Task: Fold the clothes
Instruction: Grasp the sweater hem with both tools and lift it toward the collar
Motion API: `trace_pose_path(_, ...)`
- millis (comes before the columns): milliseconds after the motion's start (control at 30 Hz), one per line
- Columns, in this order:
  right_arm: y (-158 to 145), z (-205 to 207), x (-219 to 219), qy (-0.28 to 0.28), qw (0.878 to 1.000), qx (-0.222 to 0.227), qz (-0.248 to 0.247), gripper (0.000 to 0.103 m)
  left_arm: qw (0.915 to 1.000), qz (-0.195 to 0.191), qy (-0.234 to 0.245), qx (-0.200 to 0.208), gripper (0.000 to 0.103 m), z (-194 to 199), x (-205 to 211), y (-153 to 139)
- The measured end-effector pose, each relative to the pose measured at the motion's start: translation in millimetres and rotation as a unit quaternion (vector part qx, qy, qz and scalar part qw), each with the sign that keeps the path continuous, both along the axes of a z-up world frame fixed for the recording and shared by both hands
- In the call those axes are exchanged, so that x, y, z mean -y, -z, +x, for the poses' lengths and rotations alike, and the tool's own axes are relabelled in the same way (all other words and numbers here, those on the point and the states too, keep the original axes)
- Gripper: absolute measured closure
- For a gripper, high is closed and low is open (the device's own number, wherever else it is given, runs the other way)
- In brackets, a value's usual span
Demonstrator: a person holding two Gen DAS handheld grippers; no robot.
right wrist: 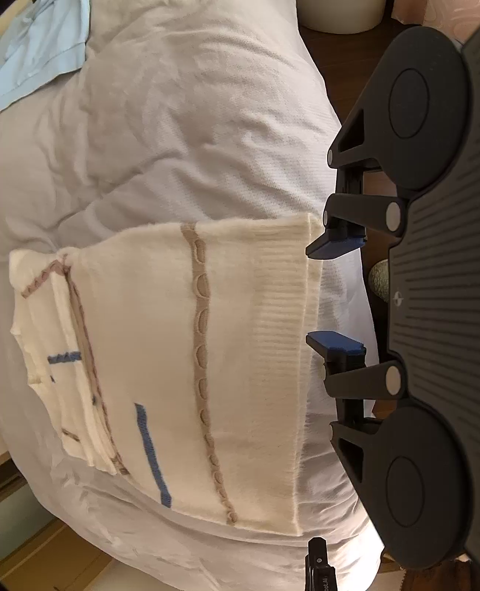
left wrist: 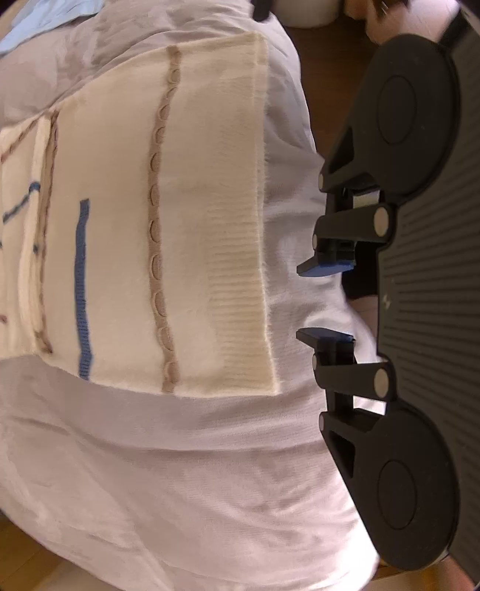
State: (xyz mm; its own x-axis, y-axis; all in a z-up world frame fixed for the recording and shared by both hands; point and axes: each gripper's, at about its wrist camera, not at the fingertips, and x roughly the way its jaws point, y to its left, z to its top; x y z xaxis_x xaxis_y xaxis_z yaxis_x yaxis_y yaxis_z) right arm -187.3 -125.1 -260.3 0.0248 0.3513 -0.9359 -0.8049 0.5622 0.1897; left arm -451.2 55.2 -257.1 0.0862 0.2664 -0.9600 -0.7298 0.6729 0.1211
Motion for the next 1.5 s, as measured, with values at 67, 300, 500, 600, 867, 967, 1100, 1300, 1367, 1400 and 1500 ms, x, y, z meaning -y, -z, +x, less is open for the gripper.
trace_pose_path(67,4,-4,2,-0.022,0.999,0.028,-0.002,0.056,0.9985,0.036,0.038,-0.018,0.077,-6,7,9)
trace_pose_path(300,22,-21,9,-0.113,0.984,0.135,-0.011,0.052,0.9556,0.17,0.221,-0.095,0.076,-14,36,54)
trace_pose_path(500,54,-54,11,-0.247,0.937,0.246,-0.03,0.048,0.9065,0.231,0.328,-0.131,0.068,-17,41,89)
trace_pose_path(600,73,-67,15,-0.307,0.901,0.302,-0.047,0.046,0.8894,0.25,0.36,-0.129,0.063,-23,39,100)
trace_pose_path(867,132,-81,26,-0.414,0.807,0.411,-0.091,0.044,0.8424,0.287,0.436,-0.135,0.057,-37,39,126)
trace_pose_path(967,133,-75,28,-0.402,0.804,0.432,-0.077,0.051,0.8304,0.295,0.453,-0.136,0.057,-40,33,130)
trace_pose_path(1100,124,-68,24,-0.391,0.813,0.427,-0.06,0.062,0.8167,0.292,0.478,-0.138,0.092,-43,28,131)
trace_pose_path(1300,95,-54,13,-0.389,0.831,0.396,-0.035,0.102,0.8618,0.257,0.43,-0.079,0.098,-35,-5,73)
trace_pose_path(1367,67,-41,5,-0.356,0.843,0.403,-0.011,0.102,0.8874,0.249,0.386,-0.04,0.098,-25,-28,38)
trace_pose_path(1400,52,-34,-2,-0.336,0.849,0.409,0.003,0.103,0.8978,0.248,0.363,-0.02,0.098,-18,-42,22)
trace_pose_path(1500,14,-6,-36,-0.271,0.861,0.428,0.037,0.103,0.9199,0.257,0.293,0.043,0.098,10,-92,-14)
